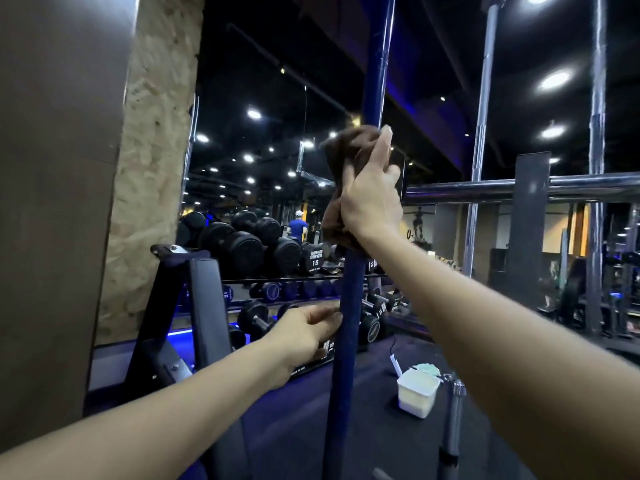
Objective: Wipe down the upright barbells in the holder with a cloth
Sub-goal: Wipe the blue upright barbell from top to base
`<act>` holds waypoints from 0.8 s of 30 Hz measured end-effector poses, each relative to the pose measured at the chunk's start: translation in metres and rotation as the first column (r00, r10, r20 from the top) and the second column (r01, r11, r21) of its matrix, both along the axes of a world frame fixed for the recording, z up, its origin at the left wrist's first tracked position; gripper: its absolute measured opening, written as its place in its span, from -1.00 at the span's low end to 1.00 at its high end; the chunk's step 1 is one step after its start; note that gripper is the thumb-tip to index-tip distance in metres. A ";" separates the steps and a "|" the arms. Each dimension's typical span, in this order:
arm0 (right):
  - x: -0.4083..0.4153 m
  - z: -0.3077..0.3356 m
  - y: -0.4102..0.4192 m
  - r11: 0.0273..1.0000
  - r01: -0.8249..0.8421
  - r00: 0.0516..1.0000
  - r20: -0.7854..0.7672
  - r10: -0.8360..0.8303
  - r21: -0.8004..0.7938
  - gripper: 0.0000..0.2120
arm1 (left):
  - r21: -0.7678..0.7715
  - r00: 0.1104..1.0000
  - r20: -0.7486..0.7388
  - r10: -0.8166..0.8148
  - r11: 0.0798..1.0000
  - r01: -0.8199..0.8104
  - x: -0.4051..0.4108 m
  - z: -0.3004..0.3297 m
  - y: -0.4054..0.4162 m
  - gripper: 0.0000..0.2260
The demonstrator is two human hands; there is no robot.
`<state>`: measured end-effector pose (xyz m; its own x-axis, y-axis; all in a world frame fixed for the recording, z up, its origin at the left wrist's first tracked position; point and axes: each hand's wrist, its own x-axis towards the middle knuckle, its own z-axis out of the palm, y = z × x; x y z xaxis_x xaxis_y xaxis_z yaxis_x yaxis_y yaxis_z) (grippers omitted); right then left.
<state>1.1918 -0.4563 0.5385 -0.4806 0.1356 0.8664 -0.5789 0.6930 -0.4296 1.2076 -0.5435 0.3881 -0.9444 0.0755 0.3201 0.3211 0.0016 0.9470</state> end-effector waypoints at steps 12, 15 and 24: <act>0.001 -0.018 0.023 0.921 0.204 0.979 -0.096 -0.182 0.332 -0.45 | -0.003 0.999 0.040 -0.016 1.000 0.017 0.010 -0.007 0.003 -0.86; -0.002 -0.018 0.027 0.933 0.192 0.973 -0.181 -0.141 0.305 -0.55 | 0.048 0.998 0.053 -0.033 0.998 0.031 0.006 -0.012 0.004 -0.88; 0.013 -0.111 0.043 0.867 0.114 0.993 -0.024 -0.117 0.485 -0.58 | 0.064 0.994 0.104 -0.035 0.998 0.028 0.014 -0.029 0.004 -0.73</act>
<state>1.2044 -0.4136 0.4276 -0.4927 -0.2460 0.8347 -0.4808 0.8764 -0.0255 1.2212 -0.5394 0.3590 -0.9705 0.0889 0.2240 0.2186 -0.0666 0.9735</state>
